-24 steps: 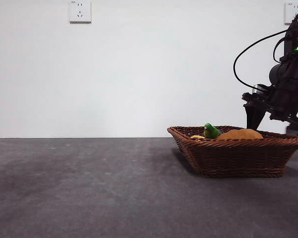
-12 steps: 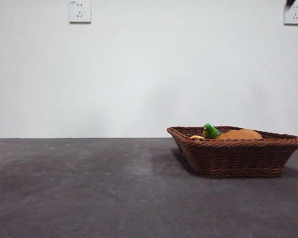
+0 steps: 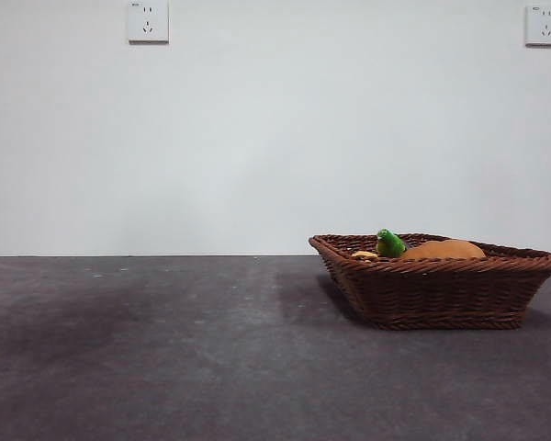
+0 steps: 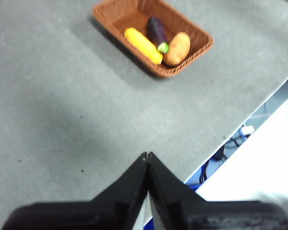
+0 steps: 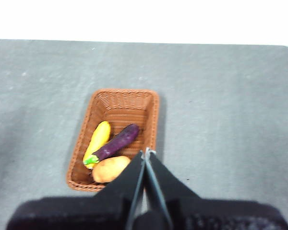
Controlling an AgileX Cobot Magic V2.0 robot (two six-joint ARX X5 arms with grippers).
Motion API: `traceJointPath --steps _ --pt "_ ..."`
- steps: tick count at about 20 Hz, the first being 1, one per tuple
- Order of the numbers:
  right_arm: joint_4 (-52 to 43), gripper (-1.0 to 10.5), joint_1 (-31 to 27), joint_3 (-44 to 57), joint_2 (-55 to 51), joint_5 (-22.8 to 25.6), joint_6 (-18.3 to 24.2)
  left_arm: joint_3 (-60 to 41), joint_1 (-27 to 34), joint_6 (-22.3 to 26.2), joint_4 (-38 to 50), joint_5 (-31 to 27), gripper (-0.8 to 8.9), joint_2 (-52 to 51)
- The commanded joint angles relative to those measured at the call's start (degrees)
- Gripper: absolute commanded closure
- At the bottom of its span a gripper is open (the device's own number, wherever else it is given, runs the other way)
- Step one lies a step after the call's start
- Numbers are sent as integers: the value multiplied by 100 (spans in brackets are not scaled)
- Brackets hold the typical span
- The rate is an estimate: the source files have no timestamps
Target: Help me put the vegetables on the table into the basket
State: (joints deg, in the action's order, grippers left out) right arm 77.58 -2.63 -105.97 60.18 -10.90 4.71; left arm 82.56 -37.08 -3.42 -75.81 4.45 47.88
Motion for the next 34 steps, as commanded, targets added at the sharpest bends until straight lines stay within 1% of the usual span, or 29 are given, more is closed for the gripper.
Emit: traceJointPath --steps 1,6,9,10,11,12,13,15,18,20,22,24,27,30,31,34 --pt "125 946 2 7 94 26 46 -42 -13 70 24 2 816 260" --pt "122 946 2 7 516 50 46 -39 -11 72 33 -2 816 1040" --pt "125 946 2 7 815 48 46 -42 382 114 59 4 816 1196" --pt "125 946 2 7 962 48 46 -44 590 890 188 -76 816 1196" --pt "125 946 2 7 1110 48 46 -101 835 1598 529 -15 816 1134" --pt "125 946 2 7 1259 48 46 -275 1123 1882 1054 229 816 990" --pt "122 946 2 7 1392 48 46 -603 1486 1965 1731 505 816 745" --pt "122 946 2 7 1672 48 46 -1589 2251 1908 3200 813 816 96" --pt "122 946 2 7 2090 48 46 -3530 3088 1534 5202 752 816 -916" --pt "122 946 2 7 2337 48 46 -4920 3373 1392 6293 754 816 -1580" --pt "120 946 2 7 2531 48 46 -6076 3467 1351 7025 758 816 -2208" --pt "118 946 0 7 2710 50 46 -7003 3482 1104 7309 693 816 -2973" --pt "118 946 -2 7 2883 50 46 -7713 3497 815 7307 118 816 -3685" --pt "92 946 -2 7 2935 48 46 -8150 3501 363 7250 -306 816 -4109" --pt "22 946 -2 7 2935 50 46 -8214 3515 280 7145 -299 816 -4192" --pt "-348 946 -2 7 2935 50 46 -8214 3635 264 6596 -306 816 -4516"
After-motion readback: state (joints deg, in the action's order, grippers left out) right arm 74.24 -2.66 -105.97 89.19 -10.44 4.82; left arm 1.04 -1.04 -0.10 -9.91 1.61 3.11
